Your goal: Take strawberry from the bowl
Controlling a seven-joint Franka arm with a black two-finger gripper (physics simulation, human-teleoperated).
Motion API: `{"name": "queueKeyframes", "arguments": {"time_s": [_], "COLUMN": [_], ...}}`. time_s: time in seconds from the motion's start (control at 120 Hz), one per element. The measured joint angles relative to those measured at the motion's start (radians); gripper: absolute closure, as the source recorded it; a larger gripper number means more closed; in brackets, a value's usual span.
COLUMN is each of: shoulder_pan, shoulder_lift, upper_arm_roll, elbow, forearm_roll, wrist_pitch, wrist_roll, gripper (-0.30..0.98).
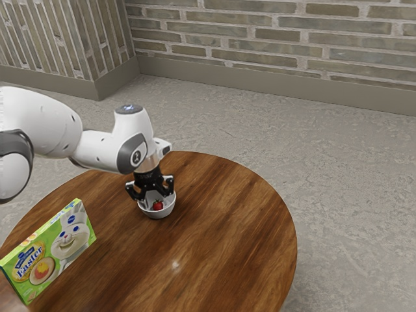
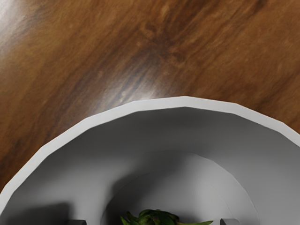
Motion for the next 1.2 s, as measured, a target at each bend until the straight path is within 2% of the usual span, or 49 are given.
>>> {"name": "queueKeyframes", "arguments": {"time_s": [0.175, 0.817, 1.2], "shoulder_pan": [-0.001, -0.001, -0.003], "shoulder_lift": [0.005, -0.001, -0.023], "upper_arm_roll": [0.0, -0.001, 0.0], "elbow": [0.001, 0.001, 0.0], "forearm_roll": [-0.004, 0.014, 0.035], "wrist_pitch": [0.006, 0.015, 0.013], "wrist_roll": [0.004, -0.007, -0.048], "gripper": [0.33, 0.63, 0.72]}}
